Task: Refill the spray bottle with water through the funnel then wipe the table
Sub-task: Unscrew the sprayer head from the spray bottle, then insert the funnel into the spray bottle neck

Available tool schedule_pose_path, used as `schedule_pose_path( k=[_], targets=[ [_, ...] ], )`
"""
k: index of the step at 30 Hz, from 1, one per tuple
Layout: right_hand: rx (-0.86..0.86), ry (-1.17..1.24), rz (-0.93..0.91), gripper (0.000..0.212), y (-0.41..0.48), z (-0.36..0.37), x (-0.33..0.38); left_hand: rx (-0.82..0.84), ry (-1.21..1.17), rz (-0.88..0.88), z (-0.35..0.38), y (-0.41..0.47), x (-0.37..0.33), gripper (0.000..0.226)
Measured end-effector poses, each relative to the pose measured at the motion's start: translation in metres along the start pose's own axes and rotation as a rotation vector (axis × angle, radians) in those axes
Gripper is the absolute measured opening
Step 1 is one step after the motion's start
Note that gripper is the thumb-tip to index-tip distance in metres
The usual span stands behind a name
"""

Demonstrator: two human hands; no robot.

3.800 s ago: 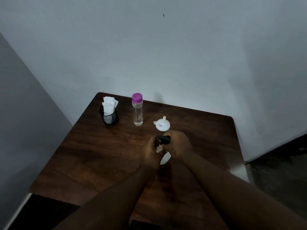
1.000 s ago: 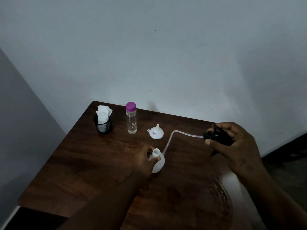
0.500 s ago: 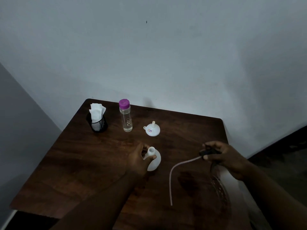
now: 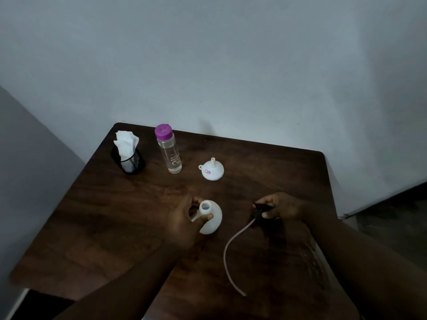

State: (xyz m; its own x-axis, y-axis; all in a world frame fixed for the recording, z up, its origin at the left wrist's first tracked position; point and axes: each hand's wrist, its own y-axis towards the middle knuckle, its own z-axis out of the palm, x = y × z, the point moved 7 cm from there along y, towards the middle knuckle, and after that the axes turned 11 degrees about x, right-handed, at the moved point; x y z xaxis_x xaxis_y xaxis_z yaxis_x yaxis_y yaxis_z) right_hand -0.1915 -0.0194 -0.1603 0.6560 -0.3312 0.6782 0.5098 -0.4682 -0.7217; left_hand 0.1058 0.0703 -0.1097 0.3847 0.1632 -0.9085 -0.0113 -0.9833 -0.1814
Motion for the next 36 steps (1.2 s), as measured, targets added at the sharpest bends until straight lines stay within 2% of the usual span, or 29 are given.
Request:
schedule_pose_path(
  k=[3,7,17,19,21,24,27,30,36],
  targets=[
    [-0.009,-0.144,-0.003,0.04,0.013,-0.006,0.005,-0.007,0.015,-0.013,-0.001,0.0,0.001,0.036],
    [-0.089,-0.278,-0.052,0.05,0.022,-0.012,0.022,-0.006,0.044,-0.027,-0.001,0.001,0.002,0.038],
    [-0.244,-0.573,-0.126,0.048,0.023,-0.018,0.051,-0.023,0.069,-0.043,-0.001,0.0,0.001,0.039],
    [-0.323,-0.538,-0.162,0.038,0.028,-0.02,0.062,-0.027,0.087,-0.034,-0.002,-0.001,0.0,0.039],
    [-0.483,-0.451,-0.199,0.024,0.035,-0.024,0.078,-0.03,0.088,-0.022,-0.002,-0.001,0.0,0.039],
    [-0.709,-0.395,-0.265,0.023,0.051,-0.022,0.114,-0.033,0.092,-0.01,-0.003,-0.001,0.001,0.041],
    [-0.743,-0.281,-0.28,0.031,0.075,-0.018,0.148,-0.025,0.091,-0.005,-0.003,-0.001,-0.001,0.039],
    [-0.742,-0.306,-0.269,0.037,0.095,-0.016,0.17,-0.014,0.105,0.002,-0.003,0.0,-0.003,0.038],
    [-0.802,-0.413,-0.223,0.014,0.099,-0.014,0.176,-0.006,0.051,0.024,-0.002,0.001,-0.003,0.036]
  ],
)
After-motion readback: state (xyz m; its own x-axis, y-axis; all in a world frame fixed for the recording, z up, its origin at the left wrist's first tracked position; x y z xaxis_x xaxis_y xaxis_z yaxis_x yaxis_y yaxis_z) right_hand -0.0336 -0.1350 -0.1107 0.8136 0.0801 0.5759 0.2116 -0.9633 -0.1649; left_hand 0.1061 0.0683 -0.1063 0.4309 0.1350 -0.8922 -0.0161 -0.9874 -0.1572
